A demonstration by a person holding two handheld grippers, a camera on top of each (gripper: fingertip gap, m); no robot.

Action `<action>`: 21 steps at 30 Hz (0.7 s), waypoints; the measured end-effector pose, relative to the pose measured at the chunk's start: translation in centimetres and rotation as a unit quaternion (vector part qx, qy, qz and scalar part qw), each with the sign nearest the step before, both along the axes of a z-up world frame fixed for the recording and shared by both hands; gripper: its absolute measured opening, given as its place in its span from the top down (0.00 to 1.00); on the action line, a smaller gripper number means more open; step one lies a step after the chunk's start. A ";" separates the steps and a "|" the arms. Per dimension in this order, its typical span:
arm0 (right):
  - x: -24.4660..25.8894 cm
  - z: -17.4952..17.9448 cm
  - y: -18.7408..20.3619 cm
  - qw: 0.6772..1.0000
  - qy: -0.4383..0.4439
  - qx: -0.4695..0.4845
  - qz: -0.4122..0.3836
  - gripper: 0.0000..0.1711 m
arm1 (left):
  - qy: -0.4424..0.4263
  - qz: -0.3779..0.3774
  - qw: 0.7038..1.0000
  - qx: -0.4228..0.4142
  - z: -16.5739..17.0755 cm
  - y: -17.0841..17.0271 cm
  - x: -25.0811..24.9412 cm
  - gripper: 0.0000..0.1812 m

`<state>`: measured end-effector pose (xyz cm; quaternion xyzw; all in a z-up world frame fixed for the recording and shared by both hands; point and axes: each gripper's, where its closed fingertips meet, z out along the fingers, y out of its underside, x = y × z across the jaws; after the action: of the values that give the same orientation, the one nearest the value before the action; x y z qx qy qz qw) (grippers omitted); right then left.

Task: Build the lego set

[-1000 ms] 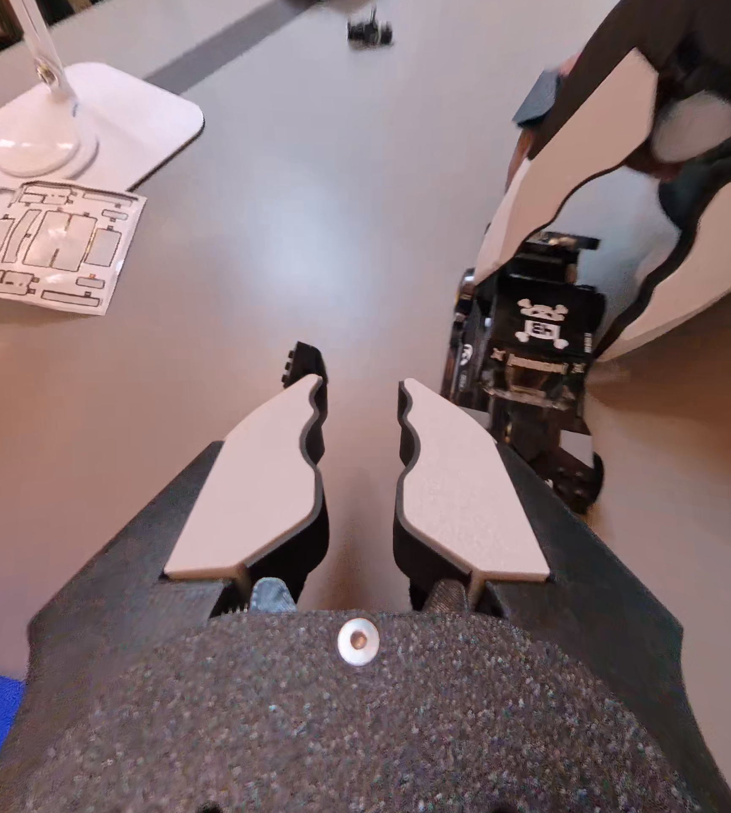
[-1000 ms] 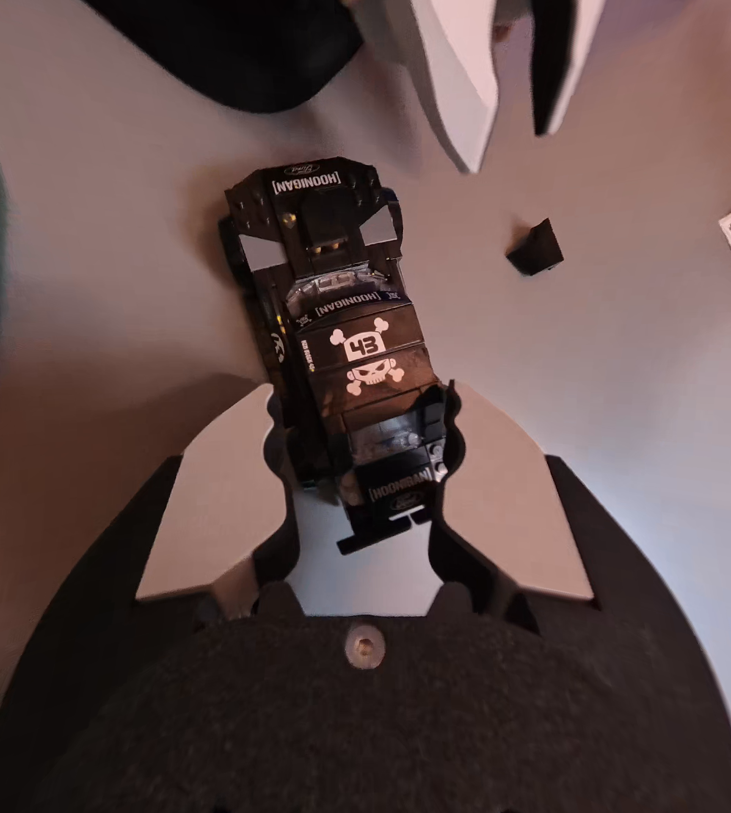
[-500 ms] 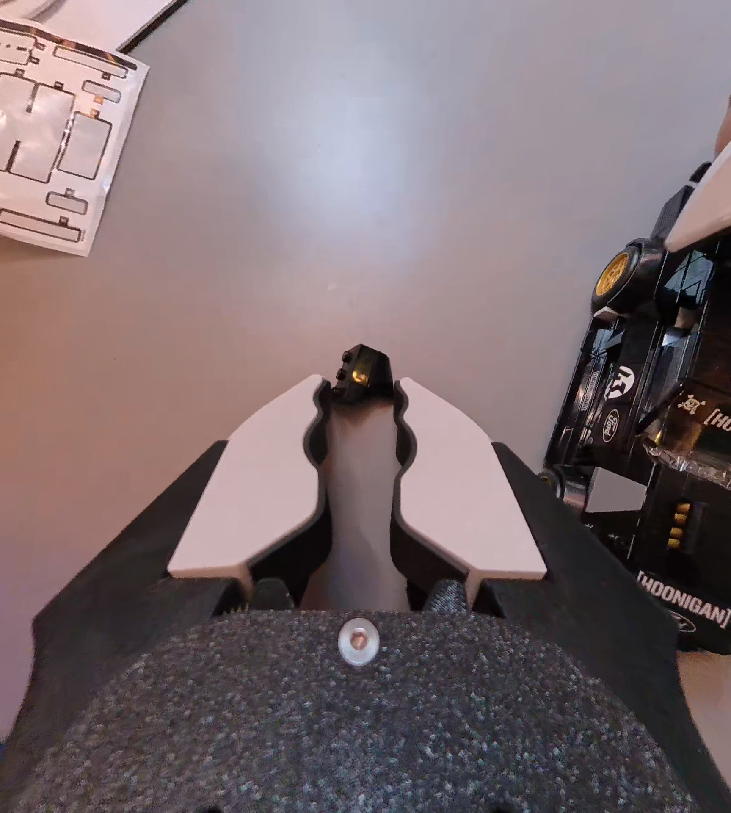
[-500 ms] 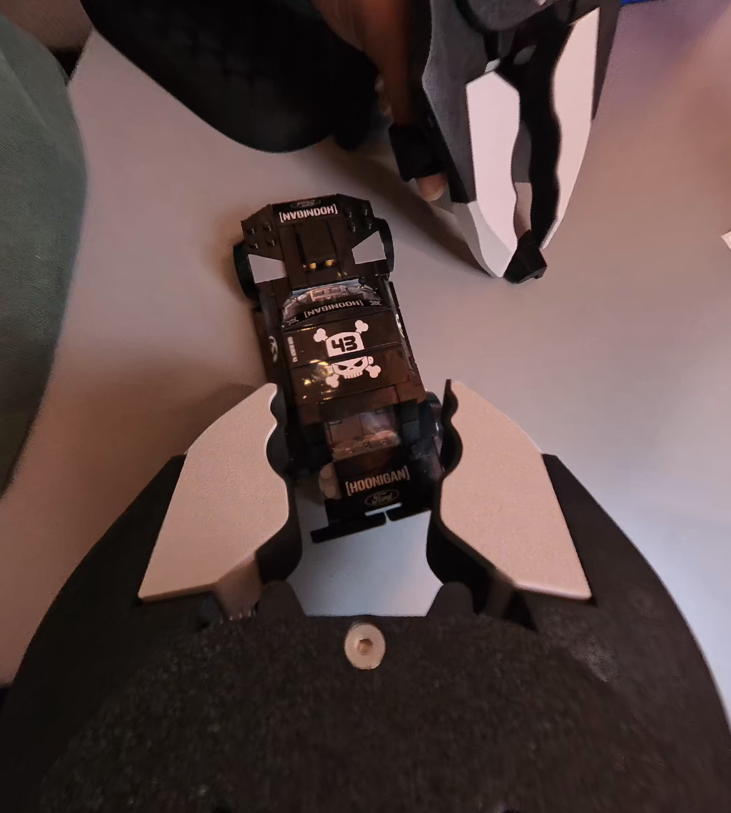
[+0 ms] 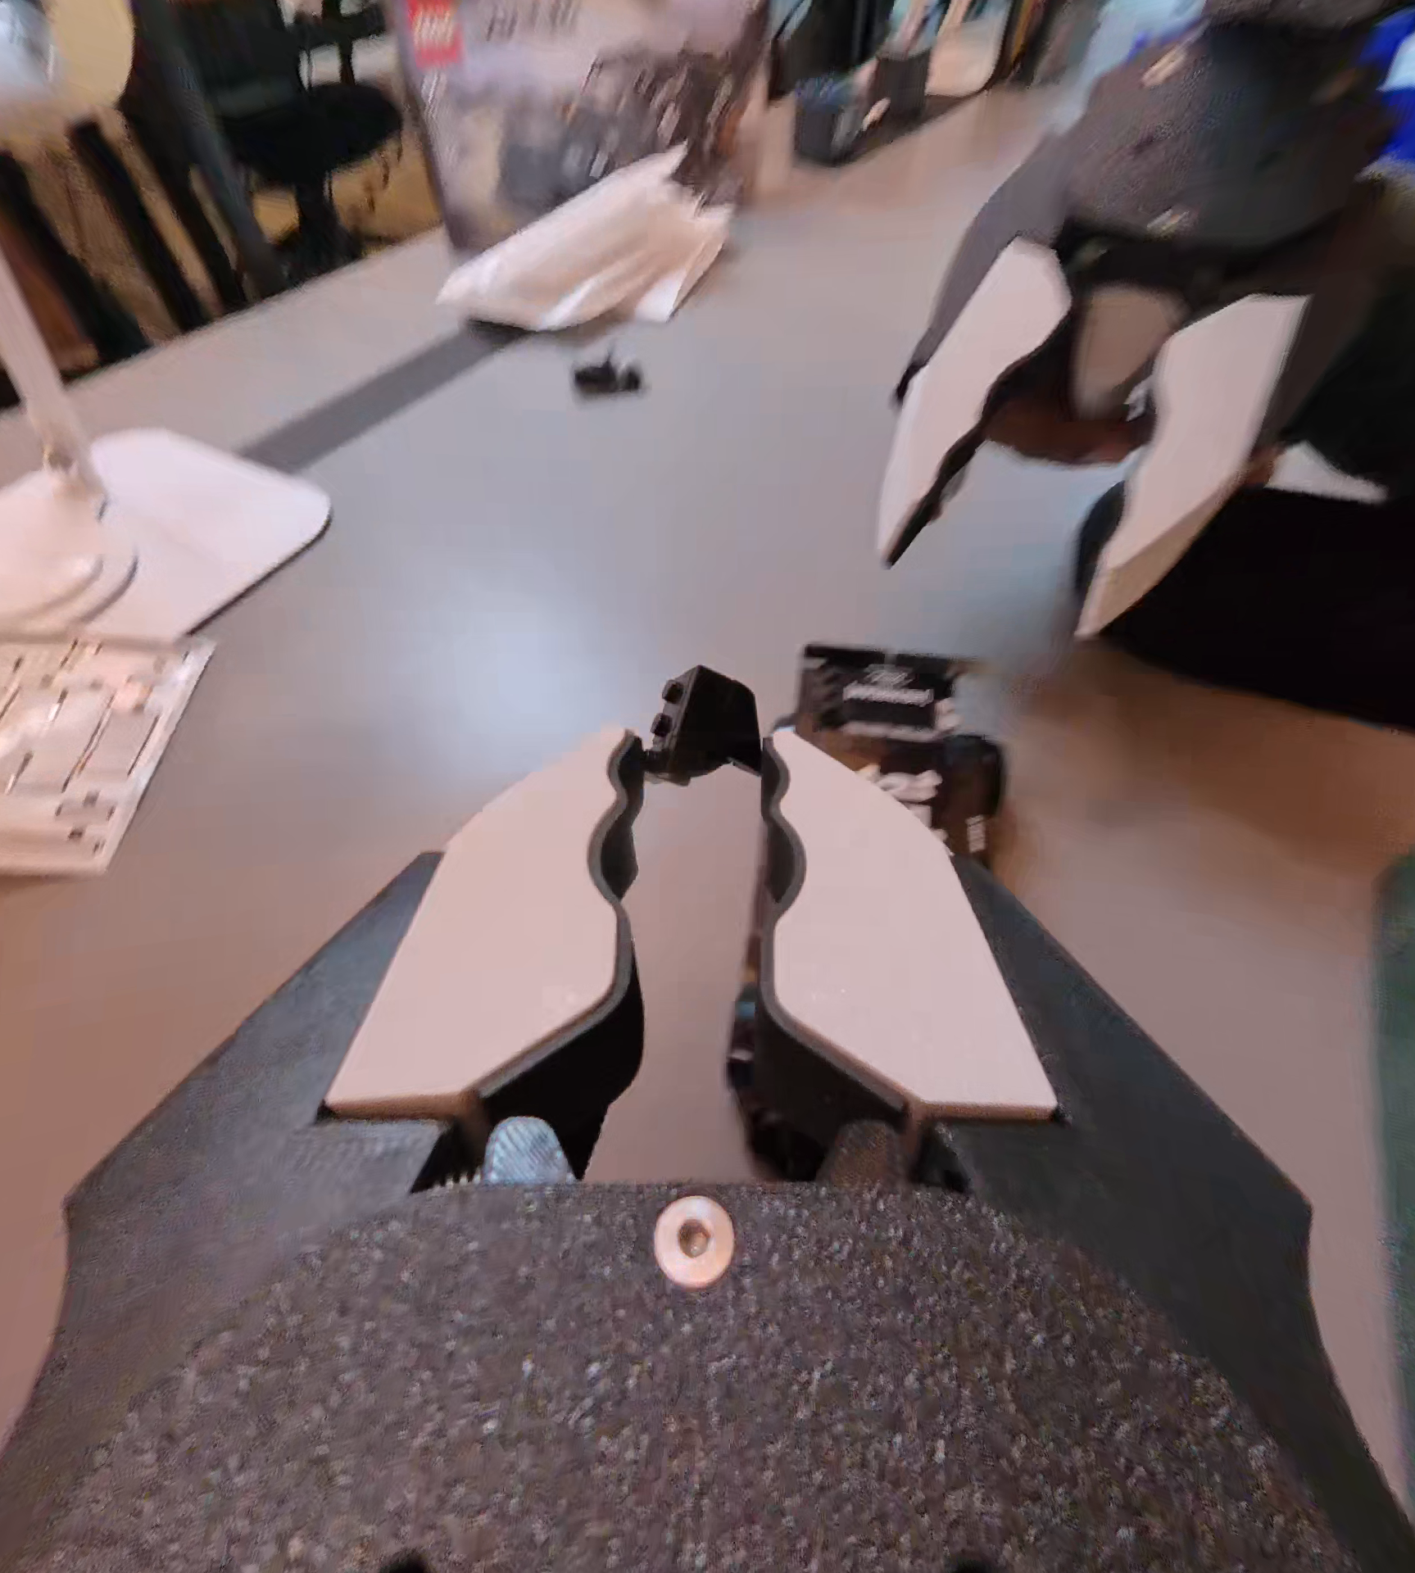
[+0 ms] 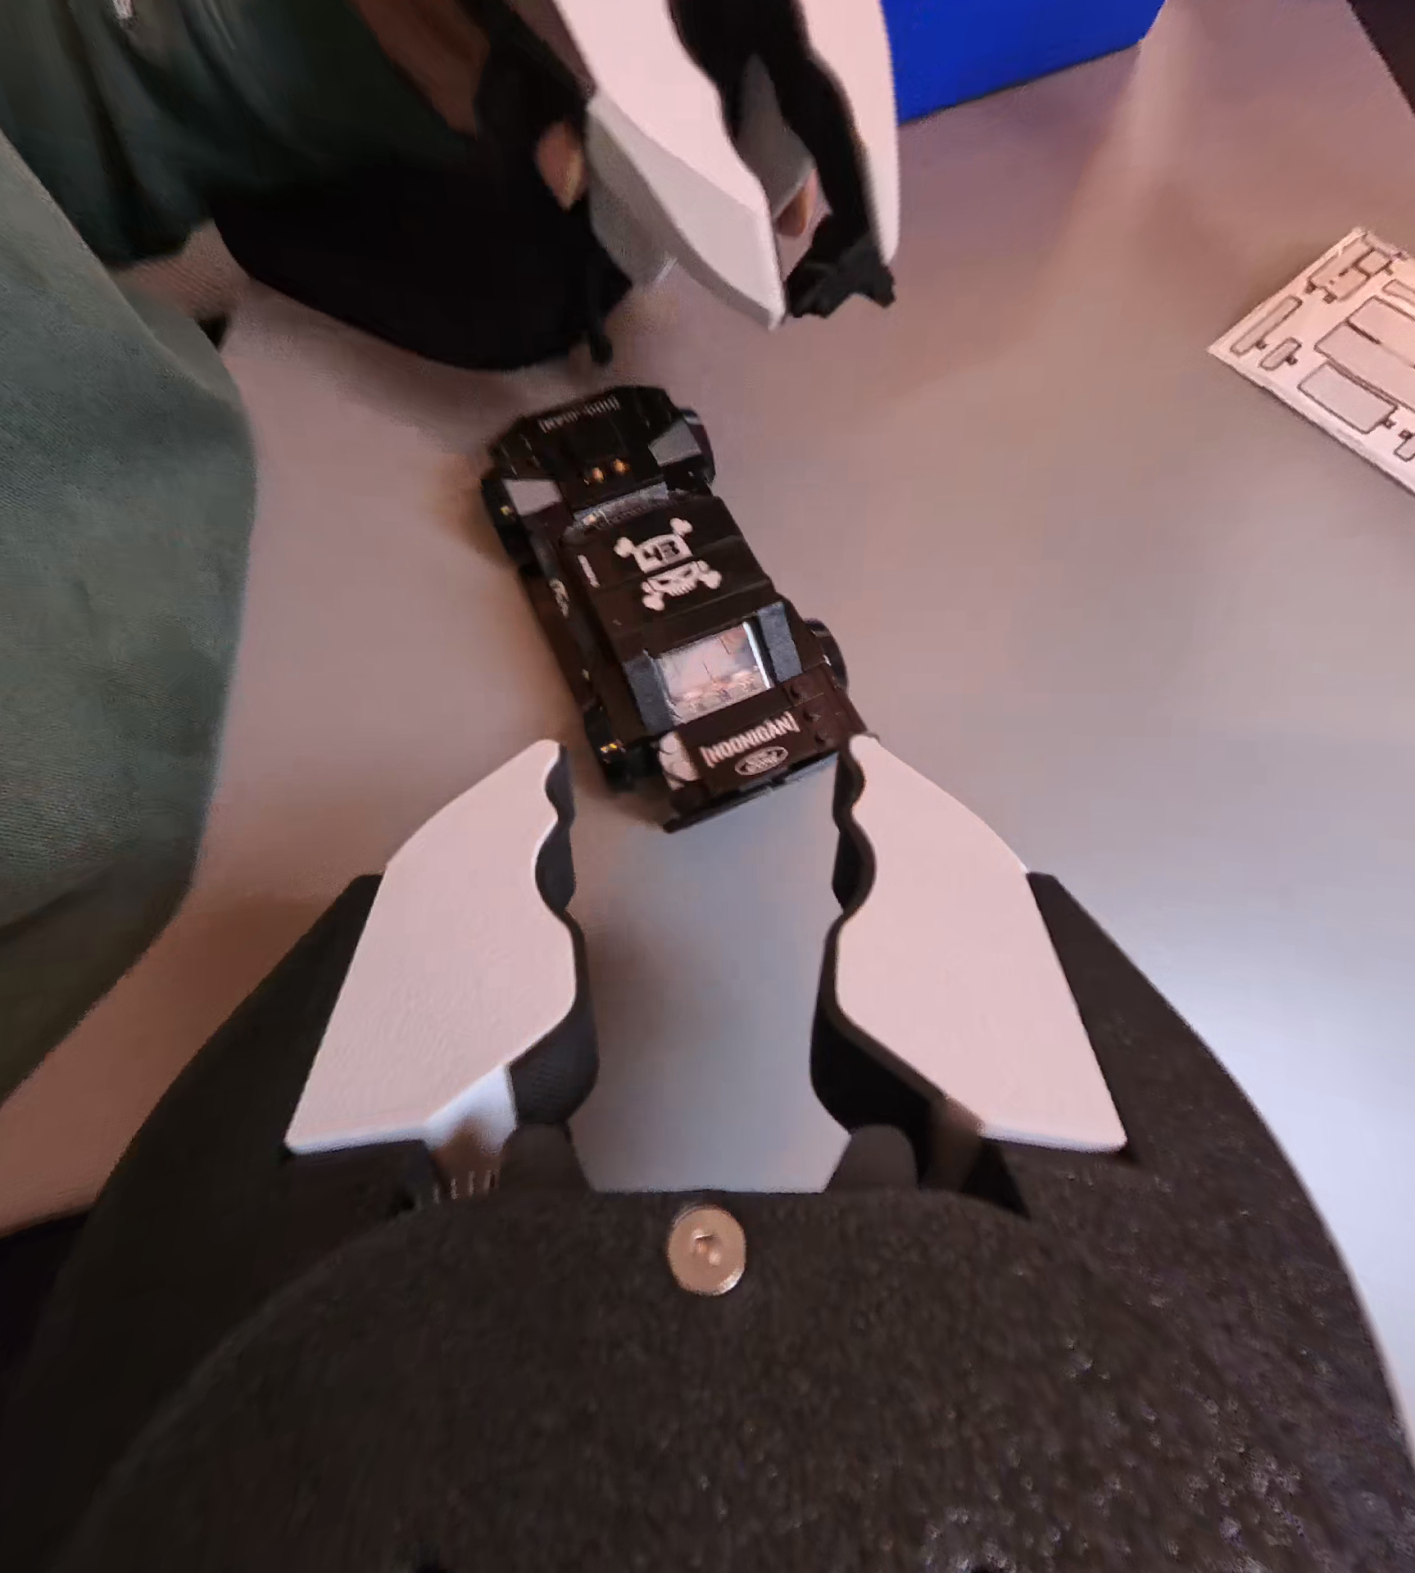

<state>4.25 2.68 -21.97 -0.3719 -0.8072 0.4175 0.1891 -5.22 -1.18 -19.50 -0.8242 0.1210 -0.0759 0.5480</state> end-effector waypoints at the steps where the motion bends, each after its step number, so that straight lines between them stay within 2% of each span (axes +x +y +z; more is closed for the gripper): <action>1: 0.2 0.4 -0.5 1.000 0.009 -0.011 0.003 0.68 | 0.007 -0.009 1.000 0.020 0.7 -0.2 1.2 0.85; 6: 0.3 2.0 -1.6 0.997 0.039 -0.068 -0.012 0.77 | 0.116 -0.019 0.992 0.042 0.6 0.0 5.9 0.85; 12: 0.1 3.5 -2.1 0.973 -0.025 -0.224 -0.044 0.83 | 0.225 -0.003 0.973 0.041 -0.7 1.4 8.8 0.85; 17: 0.4 2.2 -2.1 0.979 -0.039 -0.194 -0.054 0.85 | 0.281 0.003 0.959 0.032 -1.5 2.4 10.0 0.86; 21: 0.5 1.6 -1.4 0.979 -0.045 -0.191 -0.055 0.90 | 0.280 -0.001 0.960 0.026 -1.8 2.8 10.7 0.87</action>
<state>4.72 1.31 -20.35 -0.4636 -0.6986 0.5358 0.1002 5.44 1.63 -21.27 -0.7976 0.2729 0.1605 0.5134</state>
